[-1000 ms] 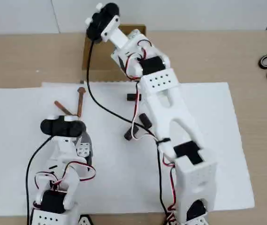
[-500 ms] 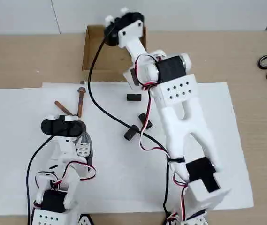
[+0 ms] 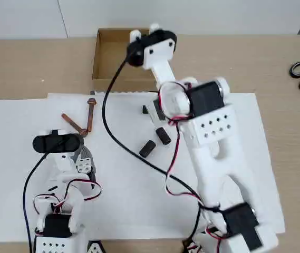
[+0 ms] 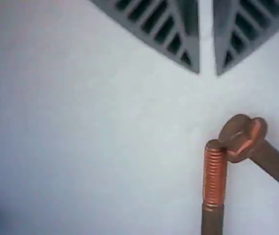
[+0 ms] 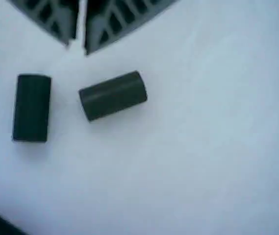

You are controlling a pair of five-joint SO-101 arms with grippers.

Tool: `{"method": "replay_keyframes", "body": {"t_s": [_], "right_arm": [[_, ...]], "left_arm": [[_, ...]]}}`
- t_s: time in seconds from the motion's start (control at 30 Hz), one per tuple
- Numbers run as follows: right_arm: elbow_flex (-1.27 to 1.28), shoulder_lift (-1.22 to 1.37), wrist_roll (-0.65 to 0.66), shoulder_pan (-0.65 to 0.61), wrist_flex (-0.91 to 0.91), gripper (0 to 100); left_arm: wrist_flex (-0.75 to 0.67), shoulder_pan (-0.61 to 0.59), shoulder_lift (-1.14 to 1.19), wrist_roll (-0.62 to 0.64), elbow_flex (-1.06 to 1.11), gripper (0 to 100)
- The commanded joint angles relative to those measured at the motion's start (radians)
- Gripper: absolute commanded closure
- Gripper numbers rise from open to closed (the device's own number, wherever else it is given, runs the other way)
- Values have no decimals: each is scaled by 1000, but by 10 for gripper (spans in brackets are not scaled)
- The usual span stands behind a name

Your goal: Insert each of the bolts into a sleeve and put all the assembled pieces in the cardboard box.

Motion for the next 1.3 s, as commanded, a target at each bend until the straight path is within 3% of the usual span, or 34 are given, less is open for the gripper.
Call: {"method": "replay_keyframes", "body": {"t_s": [0.0, 0.3, 0.73, 1.27], "right_arm": [[71, -45, -9, -7, 1, 992], [152, 182, 81, -5, -18, 922], [150, 380, 245, 82, -189, 838], [149, 521, 252, 76, -277, 840]], "left_arm": [[-6, -3, -11, 3, -4, 994], [-6, 0, -11, 3, -4, 994], [-5, -2, -11, 3, -4, 994], [-5, -2, -11, 3, -4, 994]]}}
